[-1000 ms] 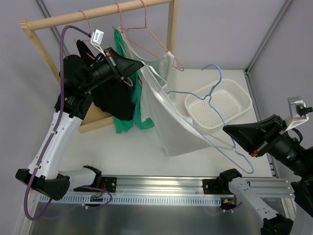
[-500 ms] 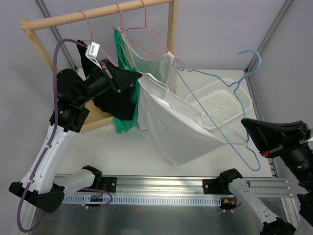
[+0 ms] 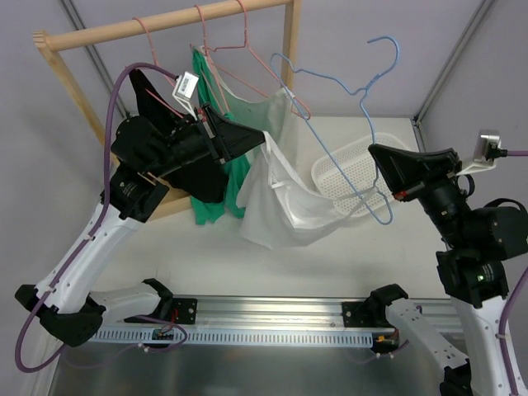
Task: Remove the tank top from the hanger
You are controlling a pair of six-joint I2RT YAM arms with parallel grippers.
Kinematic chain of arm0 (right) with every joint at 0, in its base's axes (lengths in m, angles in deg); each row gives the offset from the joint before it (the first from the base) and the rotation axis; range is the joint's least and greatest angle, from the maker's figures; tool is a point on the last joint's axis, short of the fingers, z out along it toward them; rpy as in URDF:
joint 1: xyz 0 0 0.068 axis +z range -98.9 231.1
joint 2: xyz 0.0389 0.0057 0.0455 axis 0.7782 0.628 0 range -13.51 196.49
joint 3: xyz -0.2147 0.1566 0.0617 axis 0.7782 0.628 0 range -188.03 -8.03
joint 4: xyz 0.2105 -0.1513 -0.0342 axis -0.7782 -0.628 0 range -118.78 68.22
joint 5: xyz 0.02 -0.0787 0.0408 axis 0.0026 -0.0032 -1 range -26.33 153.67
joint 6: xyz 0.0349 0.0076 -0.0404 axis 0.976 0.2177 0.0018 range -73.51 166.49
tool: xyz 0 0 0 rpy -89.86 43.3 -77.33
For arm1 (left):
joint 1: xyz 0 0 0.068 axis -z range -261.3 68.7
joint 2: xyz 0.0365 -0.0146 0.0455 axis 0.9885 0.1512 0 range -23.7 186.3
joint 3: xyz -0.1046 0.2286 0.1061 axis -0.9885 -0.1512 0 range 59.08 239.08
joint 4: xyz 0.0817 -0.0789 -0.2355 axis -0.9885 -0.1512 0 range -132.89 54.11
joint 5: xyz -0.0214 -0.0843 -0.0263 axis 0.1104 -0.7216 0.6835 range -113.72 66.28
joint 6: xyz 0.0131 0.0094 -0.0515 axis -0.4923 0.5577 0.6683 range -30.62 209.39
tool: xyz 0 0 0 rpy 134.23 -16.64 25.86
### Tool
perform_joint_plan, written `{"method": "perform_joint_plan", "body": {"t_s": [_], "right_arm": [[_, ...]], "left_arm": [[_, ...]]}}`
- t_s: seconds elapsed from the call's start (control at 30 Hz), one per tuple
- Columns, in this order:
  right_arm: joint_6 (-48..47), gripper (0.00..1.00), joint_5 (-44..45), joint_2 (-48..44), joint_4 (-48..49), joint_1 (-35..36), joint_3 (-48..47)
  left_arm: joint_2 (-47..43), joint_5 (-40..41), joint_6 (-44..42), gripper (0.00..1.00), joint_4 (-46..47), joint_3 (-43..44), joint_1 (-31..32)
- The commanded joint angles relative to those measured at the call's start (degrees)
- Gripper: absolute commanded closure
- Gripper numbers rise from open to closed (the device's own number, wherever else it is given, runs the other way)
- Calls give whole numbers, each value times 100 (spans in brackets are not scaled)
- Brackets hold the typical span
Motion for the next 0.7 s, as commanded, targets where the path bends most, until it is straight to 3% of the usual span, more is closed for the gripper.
{"method": "perform_joint_plan", "body": {"t_s": [0.0, 0.13, 0.23, 0.37, 0.67], "right_arm": [[-81, 100, 187, 81, 1913, -26, -5], [-37, 100, 301, 354, 2890, 114, 311], [-379, 100, 537, 477, 3224, 255, 469], [-811, 100, 503, 784, 3540, 343, 190], [-767, 100, 731, 1611, 4875, 387, -198]], "left_arm": [[66, 97, 393, 100, 655, 369, 170], [337, 342, 937, 100, 1322, 413, 573], [837, 404, 1000, 100, 1403, 1000, 908], [1375, 334, 1184, 100, 1403, 1844, 1453], [1797, -34, 1527, 100, 1465, 2319, 1973]]}}
